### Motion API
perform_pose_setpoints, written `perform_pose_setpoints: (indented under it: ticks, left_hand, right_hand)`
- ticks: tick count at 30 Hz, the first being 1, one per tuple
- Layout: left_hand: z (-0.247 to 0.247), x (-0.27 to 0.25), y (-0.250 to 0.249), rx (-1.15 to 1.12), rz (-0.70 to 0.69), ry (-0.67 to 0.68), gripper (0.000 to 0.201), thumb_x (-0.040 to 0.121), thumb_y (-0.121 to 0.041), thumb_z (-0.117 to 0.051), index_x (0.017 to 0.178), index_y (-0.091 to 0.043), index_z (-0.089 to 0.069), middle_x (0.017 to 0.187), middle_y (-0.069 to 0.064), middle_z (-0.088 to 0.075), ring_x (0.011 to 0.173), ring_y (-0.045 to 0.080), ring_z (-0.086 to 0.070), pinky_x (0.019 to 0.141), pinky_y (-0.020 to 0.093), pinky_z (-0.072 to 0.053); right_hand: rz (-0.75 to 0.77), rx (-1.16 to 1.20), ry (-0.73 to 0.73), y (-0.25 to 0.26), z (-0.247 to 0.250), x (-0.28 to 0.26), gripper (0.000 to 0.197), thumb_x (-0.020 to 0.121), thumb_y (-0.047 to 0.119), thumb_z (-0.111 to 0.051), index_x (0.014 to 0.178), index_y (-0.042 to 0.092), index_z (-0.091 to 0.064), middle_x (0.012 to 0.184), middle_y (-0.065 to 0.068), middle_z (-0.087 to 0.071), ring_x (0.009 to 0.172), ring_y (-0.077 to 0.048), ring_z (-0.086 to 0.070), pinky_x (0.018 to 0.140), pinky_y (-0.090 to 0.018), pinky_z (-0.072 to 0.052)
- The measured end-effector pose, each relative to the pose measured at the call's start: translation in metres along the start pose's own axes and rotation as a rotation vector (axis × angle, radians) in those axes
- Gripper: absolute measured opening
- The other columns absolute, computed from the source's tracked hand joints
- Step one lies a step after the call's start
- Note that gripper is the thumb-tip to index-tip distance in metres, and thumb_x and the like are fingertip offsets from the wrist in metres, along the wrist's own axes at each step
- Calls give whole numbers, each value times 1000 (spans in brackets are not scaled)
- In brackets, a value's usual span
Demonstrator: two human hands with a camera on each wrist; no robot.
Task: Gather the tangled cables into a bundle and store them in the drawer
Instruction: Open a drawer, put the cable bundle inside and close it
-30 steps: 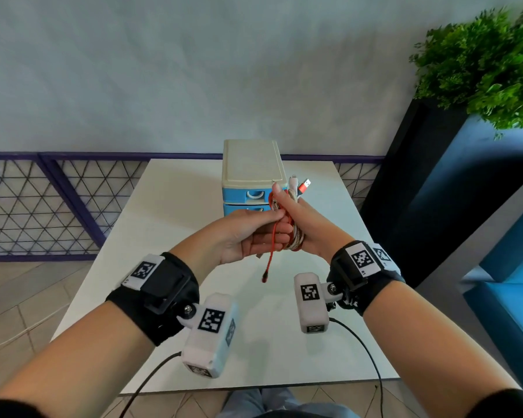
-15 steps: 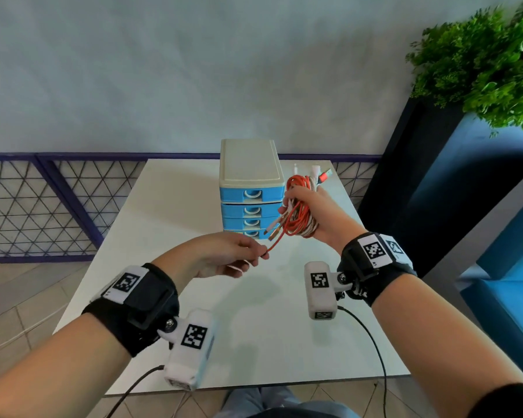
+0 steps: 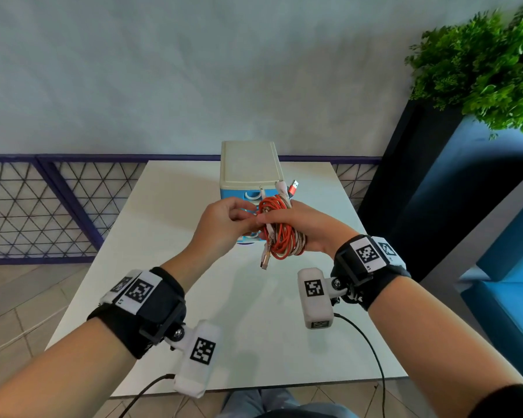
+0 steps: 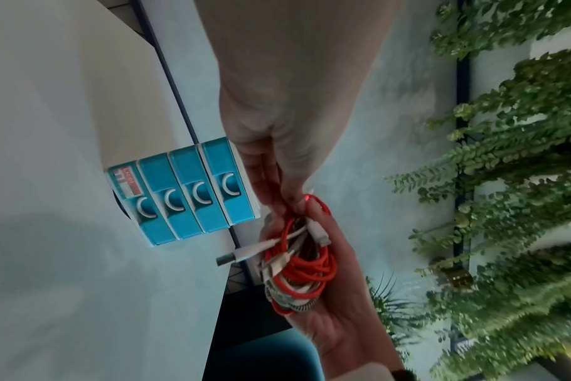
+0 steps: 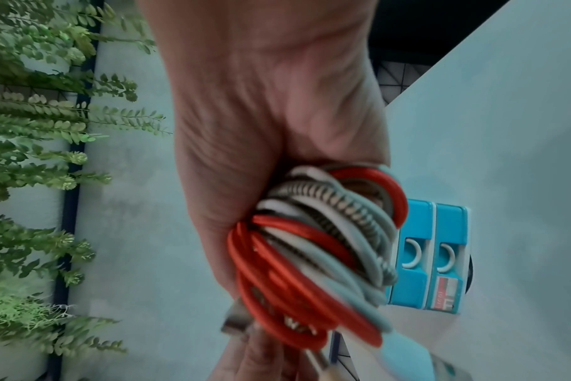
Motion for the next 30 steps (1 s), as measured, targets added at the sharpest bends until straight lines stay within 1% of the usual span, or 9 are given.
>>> perform_pose_setpoints:
  ticks: [2,5,8,12,15,18,24,27,30]
  left_hand:
    - [3,-1,4,-103,71,23,29,86,-8,-66,114,-6,-56,78,6,-74,71,17,-72,77,31,-60]
    - [10,0,3,32,13,73,22,91,-6,-59,111,-12,-54,88,-1,-75,82,15,-72,80,34,-59]
    - [12,-2,-10,593,-294,129,45,85,-8,-65,119,-30,-45,124,-8,-57,110,13,-59,87,33,-54]
    - [-6,-7,-22,1249,-767,209,87,78,-28,-73,148,-26,-21,159,-2,-16,146,20,-20,113,39,-28]
    - [-20,-6,-16,1398,-932,220,82,79,-37,-70,146,-17,-28,154,4,-32,144,22,-25,117,46,-17]
    - [-26,-4,-15,1335,-1041,220,58,84,-22,-65,136,-15,-40,131,4,-57,131,20,-46,119,44,-15]
    - [-33,1,-15,1340,-1143,207,21,84,-12,-58,105,-12,-58,94,3,-67,94,21,-63,116,37,-22]
    - [-35,5,-7,1381,-1084,190,13,79,-11,-62,92,-11,-62,77,4,-66,77,23,-64,110,40,-36]
    - [-33,16,8,1438,-784,265,28,79,-16,-65,105,-9,-61,84,7,-71,81,30,-65,99,45,-47]
  right_hand:
    - [-12,-20,-18,-2,2,0,22,86,13,-69,106,7,-63,90,-14,-68,80,-22,-67,78,-36,-56]
    - [-45,-93,-106,-4,9,0,13,87,12,-66,98,8,-60,82,-11,-66,72,-19,-67,70,-33,-57]
    - [-74,-161,-109,-3,7,3,9,87,10,-64,94,7,-59,79,-11,-65,67,-16,-67,65,-30,-59]
    - [-122,-270,7,-1,-9,6,3,87,5,-61,89,3,-59,72,-11,-64,59,-14,-65,61,-27,-57]
    - [-162,-299,109,0,-19,4,4,90,0,-57,88,2,-60,71,-10,-62,56,-11,-65,56,-23,-57]
    - [-209,-281,189,-2,-21,2,3,90,1,-58,89,3,-60,71,-8,-64,61,-12,-66,60,-23,-58]
    - [-220,-385,222,-9,-19,8,15,88,12,-63,98,0,-63,90,-14,-70,82,-21,-69,80,-32,-59]
    - [-128,-772,68,-1,-10,10,32,78,31,-74,100,10,-63,93,-6,-69,85,-19,-67,82,-29,-55]
    - [34,-1124,-169,3,-19,8,51,73,43,-73,111,17,-51,99,4,-62,94,-20,-62,81,-31,-50]
Point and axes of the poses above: each hand's wrist, its own x-axis towards the middle knuckle, its own z-axis out of the back of the hand, y = z × x, the point moved 5 cm from there along x, towards the middle knuckle
